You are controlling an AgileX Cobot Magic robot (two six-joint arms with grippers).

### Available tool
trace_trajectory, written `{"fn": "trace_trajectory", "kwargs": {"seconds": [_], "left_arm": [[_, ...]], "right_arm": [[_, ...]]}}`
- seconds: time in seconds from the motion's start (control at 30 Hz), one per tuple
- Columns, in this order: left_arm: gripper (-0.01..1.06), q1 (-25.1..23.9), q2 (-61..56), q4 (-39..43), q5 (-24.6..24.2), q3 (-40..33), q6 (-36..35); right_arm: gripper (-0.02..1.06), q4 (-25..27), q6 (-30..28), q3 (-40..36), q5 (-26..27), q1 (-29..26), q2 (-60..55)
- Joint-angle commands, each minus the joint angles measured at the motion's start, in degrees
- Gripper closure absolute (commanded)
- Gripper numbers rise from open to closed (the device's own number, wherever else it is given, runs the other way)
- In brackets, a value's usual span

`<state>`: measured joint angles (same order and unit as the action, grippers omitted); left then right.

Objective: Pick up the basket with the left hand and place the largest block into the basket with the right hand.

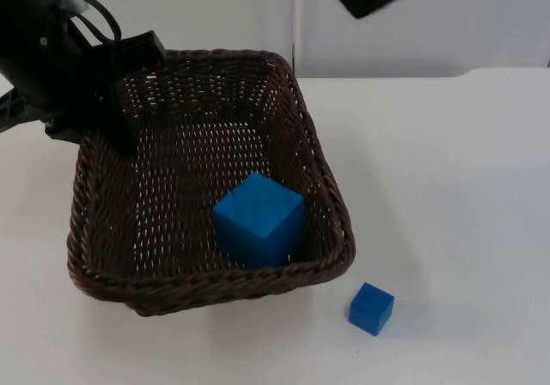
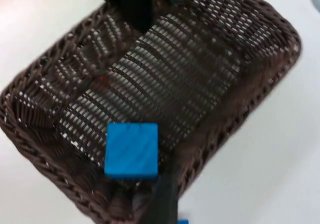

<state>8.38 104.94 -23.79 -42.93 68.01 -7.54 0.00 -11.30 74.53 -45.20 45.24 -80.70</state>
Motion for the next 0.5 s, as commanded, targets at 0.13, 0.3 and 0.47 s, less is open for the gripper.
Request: {"fn": "trace_trajectory", "kwargs": {"seconds": [0.13,0.3,0.47], "left_arm": [[1.05,0.16,-0.93,-1.22,-1.38,0.37,-0.32],[1.05,0.16,-0.93,-1.63,-1.76,0.37,-0.23],[1.05,0.16,-0.93,-4.44,-1.11,0.37,4.99]], "right_arm": [[0.29,-1.23,1.87,-7.05,3.7,-0.04,8.13],[0.29,-1.23,3.21,-9.0,4.41,-0.04,11.33],[0.29,-1.23,4.09,-10.34,4.47,-0.04,13.72]]}}
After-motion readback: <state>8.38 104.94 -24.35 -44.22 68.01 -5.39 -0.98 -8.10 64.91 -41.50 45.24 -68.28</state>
